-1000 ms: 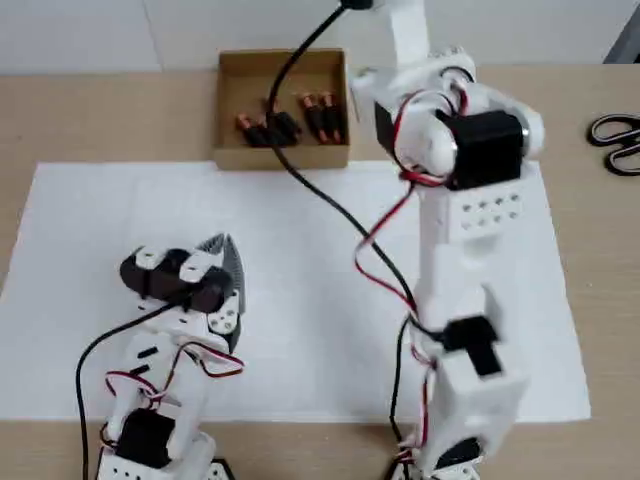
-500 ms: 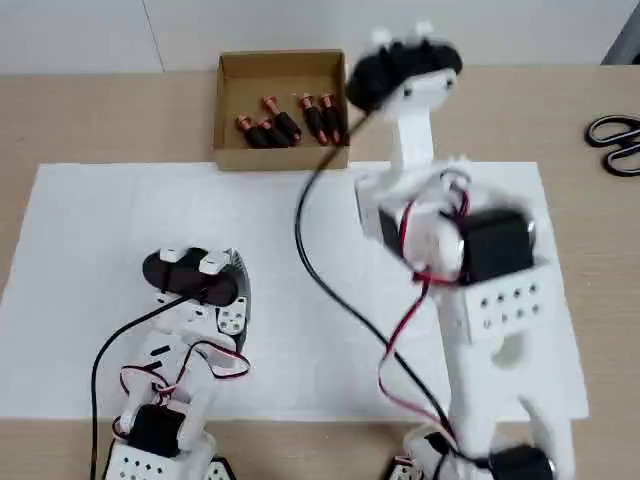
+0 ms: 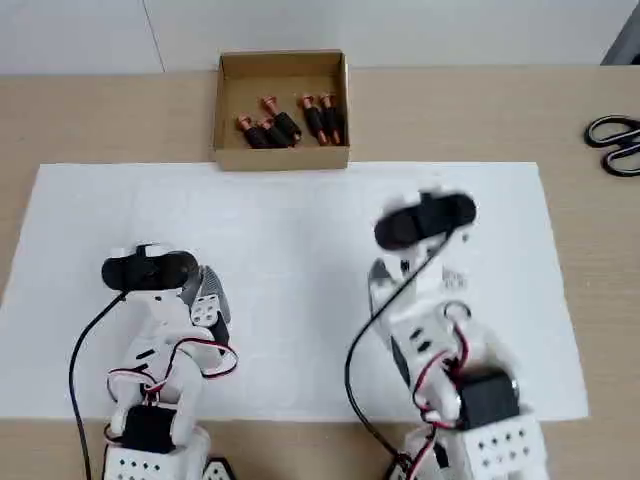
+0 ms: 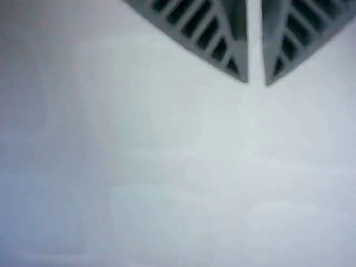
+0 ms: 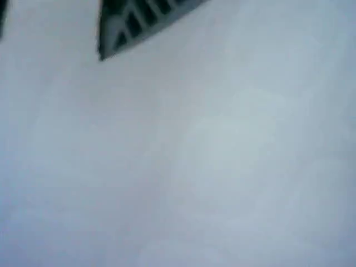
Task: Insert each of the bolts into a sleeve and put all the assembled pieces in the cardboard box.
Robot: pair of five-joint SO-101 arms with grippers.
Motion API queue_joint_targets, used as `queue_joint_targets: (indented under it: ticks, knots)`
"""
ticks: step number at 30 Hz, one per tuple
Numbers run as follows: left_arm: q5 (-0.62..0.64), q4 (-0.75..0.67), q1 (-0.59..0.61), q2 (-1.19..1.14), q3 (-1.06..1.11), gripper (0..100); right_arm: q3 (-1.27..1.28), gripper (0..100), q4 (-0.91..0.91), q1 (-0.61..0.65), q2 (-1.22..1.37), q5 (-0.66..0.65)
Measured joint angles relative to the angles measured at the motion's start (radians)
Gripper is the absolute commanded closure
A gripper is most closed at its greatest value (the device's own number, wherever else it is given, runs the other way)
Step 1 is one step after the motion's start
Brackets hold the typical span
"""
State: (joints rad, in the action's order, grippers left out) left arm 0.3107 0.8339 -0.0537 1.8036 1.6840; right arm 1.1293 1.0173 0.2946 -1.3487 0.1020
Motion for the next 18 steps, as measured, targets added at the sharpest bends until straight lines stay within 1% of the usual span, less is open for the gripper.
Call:
queue_joint_targets:
  ticks: [3, 6, 10, 14, 18]
  knots:
    - [0.0, 0.06, 0.0, 0.0, 0.0, 99, 0.127, 99.6, -0.015, -0.092, -0.141, 0.0]
    - [0.0, 0.077, 0.0, 0.0, 0.0, 99, 0.178, 99.5, -0.011, -0.181, -0.244, -0.025]
    - [0.0, 0.077, 0.0, 0.0, 0.0, 99, 0.279, 99.5, 0.068, -0.204, -0.324, -0.155]
    - [0.0, 0.077, 0.0, 0.0, 0.0, 99, 0.35, 99.5, 0.072, -0.21, -0.43, -0.163]
    - [0.0, 0.077, 0.0, 0.0, 0.0, 99, 0.408, 99.5, 0.075, -0.209, -0.45, -0.112]
